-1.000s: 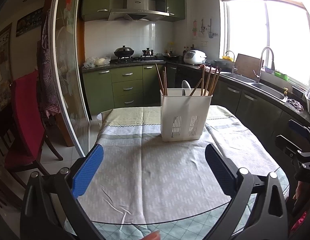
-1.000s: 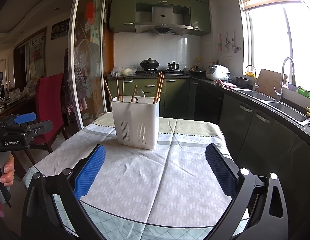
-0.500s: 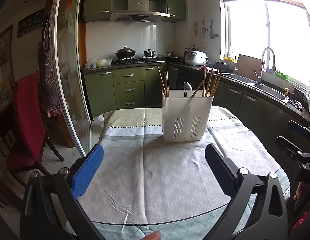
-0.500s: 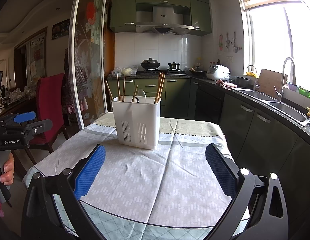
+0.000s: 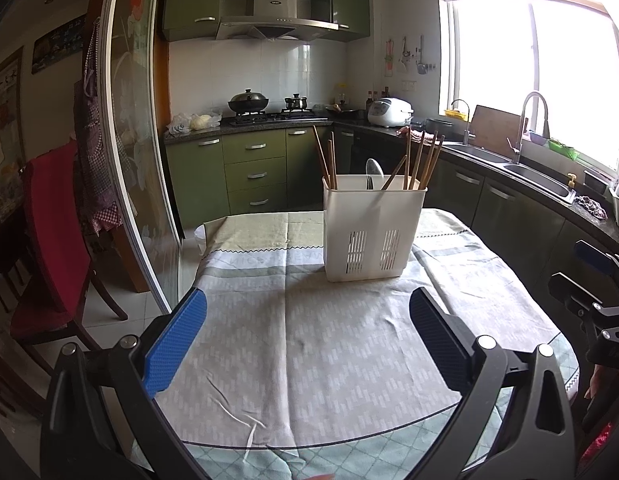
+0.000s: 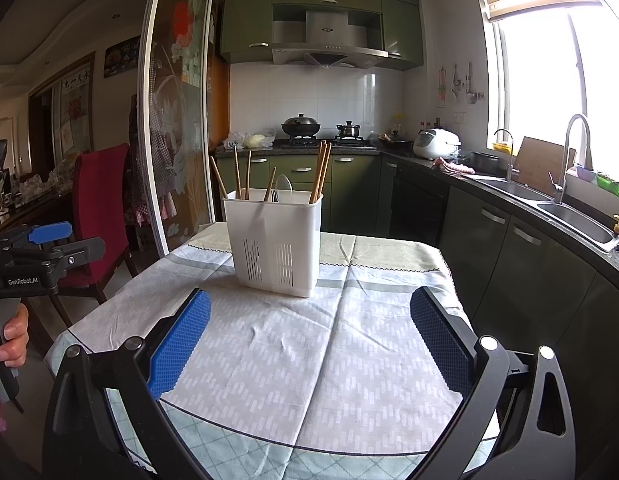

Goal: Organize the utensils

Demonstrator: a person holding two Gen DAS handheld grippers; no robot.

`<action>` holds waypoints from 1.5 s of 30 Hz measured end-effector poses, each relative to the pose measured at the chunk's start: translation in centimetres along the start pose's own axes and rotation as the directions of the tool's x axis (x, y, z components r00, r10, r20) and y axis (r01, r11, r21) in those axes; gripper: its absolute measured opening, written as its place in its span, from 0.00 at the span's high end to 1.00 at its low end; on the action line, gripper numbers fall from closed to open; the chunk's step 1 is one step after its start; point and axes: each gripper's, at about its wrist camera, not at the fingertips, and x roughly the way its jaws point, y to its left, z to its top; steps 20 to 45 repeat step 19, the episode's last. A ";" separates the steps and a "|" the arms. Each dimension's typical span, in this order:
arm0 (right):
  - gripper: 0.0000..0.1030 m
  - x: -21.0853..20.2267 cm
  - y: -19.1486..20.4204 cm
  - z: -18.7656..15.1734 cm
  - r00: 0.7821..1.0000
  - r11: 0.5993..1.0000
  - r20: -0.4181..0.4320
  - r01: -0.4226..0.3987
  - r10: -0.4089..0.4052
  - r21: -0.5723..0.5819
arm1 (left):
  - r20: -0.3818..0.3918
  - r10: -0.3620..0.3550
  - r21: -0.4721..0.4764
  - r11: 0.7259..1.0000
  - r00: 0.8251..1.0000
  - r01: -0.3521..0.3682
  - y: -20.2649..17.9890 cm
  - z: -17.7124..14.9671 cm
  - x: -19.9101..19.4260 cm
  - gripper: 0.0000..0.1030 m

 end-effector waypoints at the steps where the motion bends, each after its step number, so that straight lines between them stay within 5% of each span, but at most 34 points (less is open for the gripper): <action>1: 0.04 0.1 0.0 -0.1 1.000 1.000 -0.001 0.000 0.000 -0.001 | 0.001 -0.003 -0.004 1.000 1.000 0.003 0.1 0.0 0.0 0.06; 6: 0.04 0.2 -0.1 -0.3 1.000 1.000 -0.004 -0.001 0.001 -0.001 | -0.028 -0.063 -0.034 0.997 0.998 0.062 0.6 -0.1 0.6 0.06; 19: 0.04 1.1 -0.5 -1.0 1.000 1.000 -0.019 0.002 -0.002 0.003 | -0.078 0.038 0.000 0.999 0.996 -0.038 0.7 -1.0 2.6 0.06; 45: 0.04 1.1 -0.5 -1.0 1.000 1.000 -0.019 0.002 -0.002 0.003 | -0.078 0.038 0.000 0.999 0.996 -0.038 0.7 -1.0 2.6 0.06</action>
